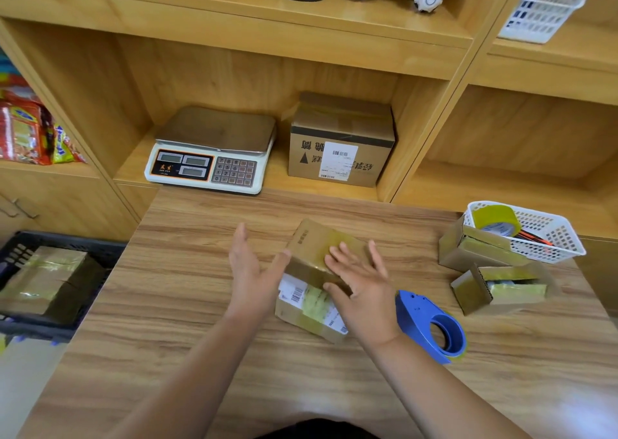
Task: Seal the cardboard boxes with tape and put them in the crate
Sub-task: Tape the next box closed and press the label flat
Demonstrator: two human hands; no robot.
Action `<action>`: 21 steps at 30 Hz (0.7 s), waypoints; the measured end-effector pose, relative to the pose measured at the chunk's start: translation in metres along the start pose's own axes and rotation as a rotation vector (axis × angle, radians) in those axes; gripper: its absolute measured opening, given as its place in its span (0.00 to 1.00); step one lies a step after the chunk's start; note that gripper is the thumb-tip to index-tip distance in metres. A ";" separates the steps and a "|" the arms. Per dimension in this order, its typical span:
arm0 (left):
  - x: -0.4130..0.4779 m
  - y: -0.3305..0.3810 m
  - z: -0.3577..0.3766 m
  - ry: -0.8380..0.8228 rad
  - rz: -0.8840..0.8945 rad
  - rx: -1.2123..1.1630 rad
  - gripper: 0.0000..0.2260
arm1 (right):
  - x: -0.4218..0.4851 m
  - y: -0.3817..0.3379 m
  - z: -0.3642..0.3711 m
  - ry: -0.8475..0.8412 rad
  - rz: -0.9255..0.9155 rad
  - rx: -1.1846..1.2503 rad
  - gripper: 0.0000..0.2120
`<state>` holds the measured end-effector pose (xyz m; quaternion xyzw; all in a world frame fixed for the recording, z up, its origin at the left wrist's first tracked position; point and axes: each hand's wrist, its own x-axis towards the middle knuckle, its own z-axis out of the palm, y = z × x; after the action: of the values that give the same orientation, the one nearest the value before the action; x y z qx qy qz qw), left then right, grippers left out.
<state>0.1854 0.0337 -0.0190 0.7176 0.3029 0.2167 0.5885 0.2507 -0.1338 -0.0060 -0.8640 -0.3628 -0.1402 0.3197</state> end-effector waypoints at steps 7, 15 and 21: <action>0.017 0.035 -0.005 -0.501 0.383 0.571 0.47 | -0.009 0.002 -0.007 -0.005 -0.008 0.160 0.10; 0.037 0.038 0.005 -0.806 0.402 0.810 0.50 | 0.009 0.030 -0.015 -0.439 0.351 0.178 0.56; 0.043 0.035 0.011 -0.811 0.354 0.667 0.44 | 0.016 0.030 -0.010 -0.382 0.310 0.211 0.43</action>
<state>0.2301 0.0506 0.0108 0.9310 -0.0212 -0.0892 0.3533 0.2830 -0.1481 -0.0046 -0.8819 -0.2924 0.1147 0.3515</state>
